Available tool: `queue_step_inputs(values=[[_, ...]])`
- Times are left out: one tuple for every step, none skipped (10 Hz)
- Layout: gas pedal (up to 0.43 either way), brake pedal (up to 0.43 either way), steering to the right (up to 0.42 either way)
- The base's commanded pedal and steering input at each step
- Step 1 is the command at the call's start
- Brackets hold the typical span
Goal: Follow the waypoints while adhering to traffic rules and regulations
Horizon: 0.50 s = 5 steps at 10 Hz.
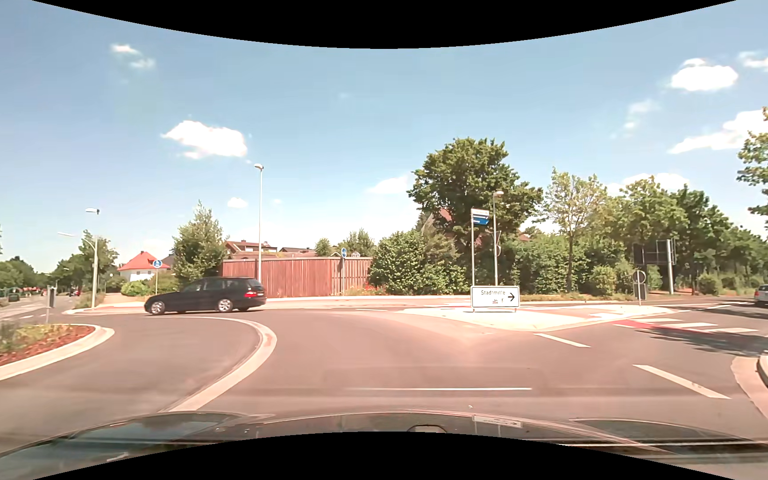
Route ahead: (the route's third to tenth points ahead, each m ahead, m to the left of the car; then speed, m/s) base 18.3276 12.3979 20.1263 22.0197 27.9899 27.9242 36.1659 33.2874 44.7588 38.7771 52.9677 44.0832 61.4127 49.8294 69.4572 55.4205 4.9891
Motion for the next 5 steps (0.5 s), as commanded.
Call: queue_step_inputs(values=[[0.15,0.0,0.029],[0.15,0.0,-0.012],[0.15,0.0,-0.049],[0.15,0.0,-0.088],[0.15,0.0,-0.114]])
